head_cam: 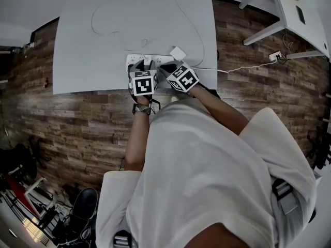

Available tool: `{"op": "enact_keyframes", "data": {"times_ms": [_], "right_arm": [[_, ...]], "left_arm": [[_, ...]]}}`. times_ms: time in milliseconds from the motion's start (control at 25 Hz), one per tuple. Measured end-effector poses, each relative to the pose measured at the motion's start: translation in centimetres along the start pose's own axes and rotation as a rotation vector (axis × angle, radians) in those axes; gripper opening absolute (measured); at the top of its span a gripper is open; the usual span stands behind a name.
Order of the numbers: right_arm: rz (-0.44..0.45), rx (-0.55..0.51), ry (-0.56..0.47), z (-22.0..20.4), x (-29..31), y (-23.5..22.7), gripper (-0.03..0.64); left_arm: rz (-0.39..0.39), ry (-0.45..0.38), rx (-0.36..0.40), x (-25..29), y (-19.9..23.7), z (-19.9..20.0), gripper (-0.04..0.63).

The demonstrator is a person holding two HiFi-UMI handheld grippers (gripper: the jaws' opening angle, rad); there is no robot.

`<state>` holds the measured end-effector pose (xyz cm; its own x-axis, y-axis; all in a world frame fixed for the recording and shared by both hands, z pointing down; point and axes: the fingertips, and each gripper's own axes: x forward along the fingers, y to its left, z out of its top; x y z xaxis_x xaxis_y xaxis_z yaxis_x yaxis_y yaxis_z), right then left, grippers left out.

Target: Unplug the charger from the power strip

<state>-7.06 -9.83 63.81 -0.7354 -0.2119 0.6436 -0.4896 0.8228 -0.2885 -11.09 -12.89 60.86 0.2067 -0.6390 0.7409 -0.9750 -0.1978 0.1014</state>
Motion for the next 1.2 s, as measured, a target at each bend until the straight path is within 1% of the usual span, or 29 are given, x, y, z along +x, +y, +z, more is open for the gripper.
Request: {"op": "enact_keyframes", "data": {"times_ms": [120, 320, 400, 480, 600, 680, 760, 880, 960, 1200], "right_arm": [[0.001, 0.000, 0.001, -0.05, 0.04, -0.07, 0.002], [0.003, -0.001, 0.003, -0.06, -0.01, 0.08, 0.002], [0.004, 0.000, 0.003, -0.10, -0.02, 0.02, 0.002], [0.004, 0.000, 0.002, -0.12, 0.01, -0.03, 0.002], [0.004, -0.001, 0.001, -0.21, 0.08, 0.02, 0.002], [0.004, -0.001, 0.000, -0.23, 0.10, 0.05, 0.002], [0.003, -0.001, 0.000, -0.26, 0.08, 0.00, 0.002], [0.003, -0.001, 0.000, -0.29, 0.02, -0.01, 0.002], [0.002, -0.001, -0.001, -0.29, -0.01, 0.07, 0.002], [0.001, -0.002, -0.002, -0.25, 0.05, 0.10, 0.002]], "left_arm": [[0.001, 0.002, 0.007, 0.12, -0.04, -0.09, 0.140], [-0.029, -0.008, -0.077, -0.05, 0.18, -0.05, 0.140], [-0.035, -0.010, -0.096, -0.02, 0.22, -0.02, 0.140], [-0.024, -0.007, -0.074, 0.07, 0.18, -0.04, 0.140], [-0.001, 0.001, -0.007, 0.07, 0.01, -0.17, 0.140], [0.003, 0.002, 0.012, 0.03, -0.08, -0.20, 0.140], [-0.004, -0.002, -0.005, 0.08, -0.06, -0.16, 0.140], [-0.023, -0.011, -0.062, 0.03, 0.09, 0.00, 0.140], [-0.032, -0.015, -0.085, -0.08, 0.16, 0.02, 0.140], [-0.028, -0.014, -0.078, -0.10, 0.25, -0.05, 0.140]]}}
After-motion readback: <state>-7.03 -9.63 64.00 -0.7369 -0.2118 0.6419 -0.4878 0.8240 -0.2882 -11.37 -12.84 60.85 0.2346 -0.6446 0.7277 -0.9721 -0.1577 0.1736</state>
